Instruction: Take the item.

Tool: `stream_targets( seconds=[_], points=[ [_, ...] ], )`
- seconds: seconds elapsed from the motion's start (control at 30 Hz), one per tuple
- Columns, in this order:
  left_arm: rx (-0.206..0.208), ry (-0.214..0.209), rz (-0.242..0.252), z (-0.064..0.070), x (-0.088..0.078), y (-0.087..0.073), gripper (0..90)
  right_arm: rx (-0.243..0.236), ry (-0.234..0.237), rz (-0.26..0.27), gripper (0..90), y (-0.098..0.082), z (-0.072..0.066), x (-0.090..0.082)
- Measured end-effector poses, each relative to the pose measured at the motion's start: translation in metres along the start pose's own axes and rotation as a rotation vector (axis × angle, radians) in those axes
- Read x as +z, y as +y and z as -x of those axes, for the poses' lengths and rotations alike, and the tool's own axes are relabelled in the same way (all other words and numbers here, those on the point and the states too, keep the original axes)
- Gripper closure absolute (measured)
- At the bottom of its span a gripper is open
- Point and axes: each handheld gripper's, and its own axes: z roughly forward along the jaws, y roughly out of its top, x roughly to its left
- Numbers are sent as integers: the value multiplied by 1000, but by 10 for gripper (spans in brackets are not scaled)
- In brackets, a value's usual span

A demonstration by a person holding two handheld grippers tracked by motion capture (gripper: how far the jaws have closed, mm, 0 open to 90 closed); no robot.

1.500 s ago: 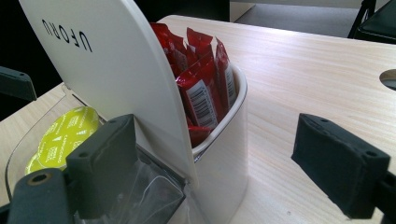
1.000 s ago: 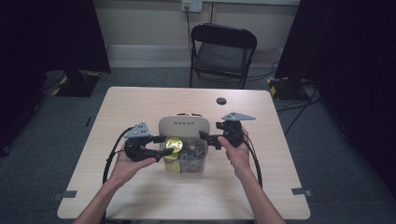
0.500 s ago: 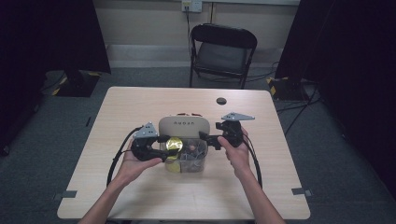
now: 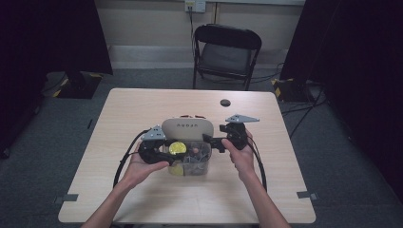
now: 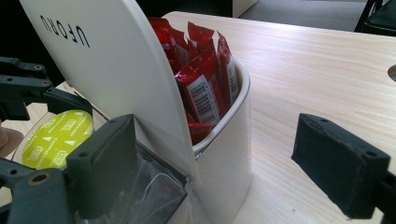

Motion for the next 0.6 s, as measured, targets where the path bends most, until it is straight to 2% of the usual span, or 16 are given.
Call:
stream_targets(
  seconds=[0.1,0.13,0.27,0.3,0.33,0.6],
  points=[
    [3,-7,0,1,3,-1,343,2,2,0,133,0,0,0],
    [14,7,-22,3,5,-1,338,-1,0,-1,132,0,0,0],
    [19,9,-34,4,7,-1,337,2,2,-1,129,0,0,1],
    [22,8,-37,4,7,-1,363,2,2,-2,129,0,0,1],
    [14,-10,-21,3,9,-3,377,2,2,-2,129,-1,0,1],
    [8,-11,-23,3,7,-3,391,2,1,-4,132,-1,0,1]
  ],
)
